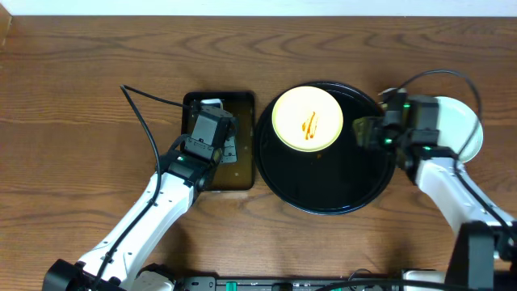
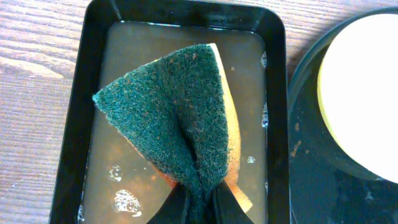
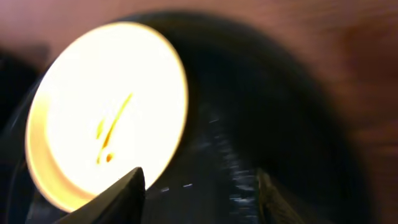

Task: Clean dirty plates on tray and stack at the side
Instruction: 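Move right gripper to the yellow plate rim and grip it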

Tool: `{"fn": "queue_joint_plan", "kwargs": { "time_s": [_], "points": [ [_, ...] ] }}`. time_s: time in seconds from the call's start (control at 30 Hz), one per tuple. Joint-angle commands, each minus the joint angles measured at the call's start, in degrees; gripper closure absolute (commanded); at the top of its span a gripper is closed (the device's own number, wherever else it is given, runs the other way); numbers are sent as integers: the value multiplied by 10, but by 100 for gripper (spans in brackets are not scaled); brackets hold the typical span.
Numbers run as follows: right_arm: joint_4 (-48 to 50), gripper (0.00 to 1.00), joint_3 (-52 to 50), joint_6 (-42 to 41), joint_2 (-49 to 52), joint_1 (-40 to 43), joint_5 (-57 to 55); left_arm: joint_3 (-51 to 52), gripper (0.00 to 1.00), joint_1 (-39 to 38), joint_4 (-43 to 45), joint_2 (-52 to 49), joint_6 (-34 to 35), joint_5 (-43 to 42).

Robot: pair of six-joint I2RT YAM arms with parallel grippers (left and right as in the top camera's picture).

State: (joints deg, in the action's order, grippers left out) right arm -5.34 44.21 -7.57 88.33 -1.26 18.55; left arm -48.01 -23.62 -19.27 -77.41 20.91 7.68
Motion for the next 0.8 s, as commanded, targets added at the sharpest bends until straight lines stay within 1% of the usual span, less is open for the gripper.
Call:
{"fn": "queue_joint_plan", "kwargs": {
  "time_s": [0.0,0.07,0.13,0.27,0.37,0.43,0.6,0.7,0.77],
  "points": [
    [-3,47,15,-30,34,-36,14,9,92,2,0,2,-7,5],
    [-8,48,28,-32,54,-51,13,9,92,2,0,2,-7,5],
    [-36,48,64,-38,83,-64,8,9,92,2,0,2,-7,5],
    [-146,48,188,-35,139,-76,-22,9,92,2,0,2,-7,5],
    [-223,41,288,-31,173,-77,-58,9,92,2,0,2,-7,5],
    [-246,43,323,-31,181,-77,-83,9,93,2,0,2,-7,5],
    [-264,47,328,-31,189,-77,-104,9,92,2,0,2,-7,5],
    [-298,50,328,-30,222,-78,-96,9,93,2,0,2,-7,5],
    [-305,49,328,-31,240,-78,-84,9,92,2,0,2,-7,5]
  ]
}}
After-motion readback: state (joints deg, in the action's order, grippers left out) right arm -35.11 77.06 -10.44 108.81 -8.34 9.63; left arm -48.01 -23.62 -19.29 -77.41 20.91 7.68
